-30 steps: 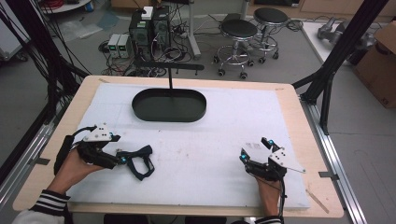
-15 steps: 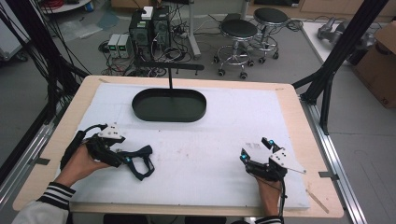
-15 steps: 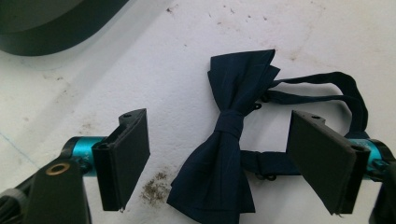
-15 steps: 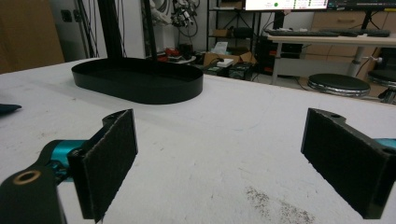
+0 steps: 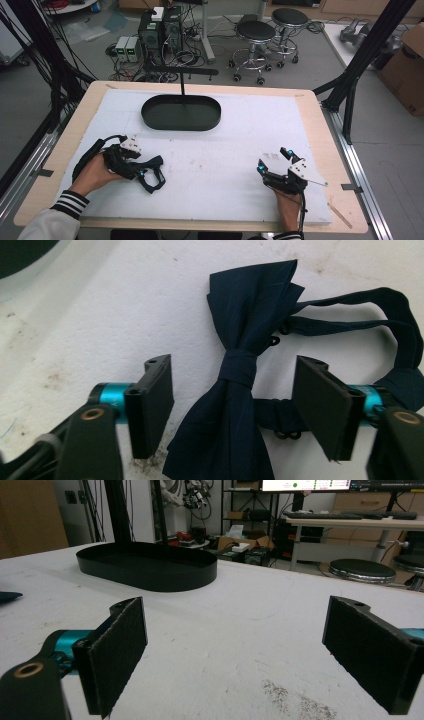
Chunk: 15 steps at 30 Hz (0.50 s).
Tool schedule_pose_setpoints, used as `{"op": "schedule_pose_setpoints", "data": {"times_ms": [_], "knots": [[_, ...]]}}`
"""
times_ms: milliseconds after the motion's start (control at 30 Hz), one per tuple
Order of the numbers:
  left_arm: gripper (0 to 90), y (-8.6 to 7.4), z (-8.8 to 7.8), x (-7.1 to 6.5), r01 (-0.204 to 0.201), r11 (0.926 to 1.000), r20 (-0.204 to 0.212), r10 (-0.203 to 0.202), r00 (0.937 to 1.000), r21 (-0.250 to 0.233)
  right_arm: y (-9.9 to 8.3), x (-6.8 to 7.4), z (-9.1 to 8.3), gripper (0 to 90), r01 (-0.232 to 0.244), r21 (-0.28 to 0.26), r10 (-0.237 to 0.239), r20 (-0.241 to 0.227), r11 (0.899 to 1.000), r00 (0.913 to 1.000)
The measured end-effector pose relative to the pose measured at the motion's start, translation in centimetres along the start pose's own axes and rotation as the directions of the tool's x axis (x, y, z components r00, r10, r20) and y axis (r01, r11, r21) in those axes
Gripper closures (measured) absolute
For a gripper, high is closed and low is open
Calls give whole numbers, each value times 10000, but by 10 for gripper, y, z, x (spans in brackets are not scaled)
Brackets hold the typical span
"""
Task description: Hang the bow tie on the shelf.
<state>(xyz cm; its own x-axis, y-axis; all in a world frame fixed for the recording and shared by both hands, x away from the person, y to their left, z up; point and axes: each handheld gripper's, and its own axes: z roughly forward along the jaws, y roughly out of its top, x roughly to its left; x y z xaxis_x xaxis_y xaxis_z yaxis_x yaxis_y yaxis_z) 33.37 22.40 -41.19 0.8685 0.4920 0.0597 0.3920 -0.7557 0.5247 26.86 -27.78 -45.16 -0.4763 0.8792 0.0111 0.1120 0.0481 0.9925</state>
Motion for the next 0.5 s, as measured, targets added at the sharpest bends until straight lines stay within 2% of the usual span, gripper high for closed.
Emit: {"op": "schedule_pose_setpoints", "data": {"times_ms": [67,200,367,433,500], "knots": [[371,0,1,0,-11,10000,-41,11,10000,34,0,0,0,97,0,-1,0,1,10000,10000],[462,0,2,1,156,9997,80,-157,9998,181,0,0,0,97,-1,-23,1,20,10000,10000],[498,2,4,2,239,9990,149,-245,9996,388,0,0,0,97,-7,-42,7,34,10000,10000],[510,7,5,1,95,9976,135,-104,9999,687,0,0,0,97,-5,-44,5,38,10000,10000],[536,11,5,-1,-33,9974,170,21,9999,725,0,0,0,98,-16,-46,17,35,10000,10000]]}}
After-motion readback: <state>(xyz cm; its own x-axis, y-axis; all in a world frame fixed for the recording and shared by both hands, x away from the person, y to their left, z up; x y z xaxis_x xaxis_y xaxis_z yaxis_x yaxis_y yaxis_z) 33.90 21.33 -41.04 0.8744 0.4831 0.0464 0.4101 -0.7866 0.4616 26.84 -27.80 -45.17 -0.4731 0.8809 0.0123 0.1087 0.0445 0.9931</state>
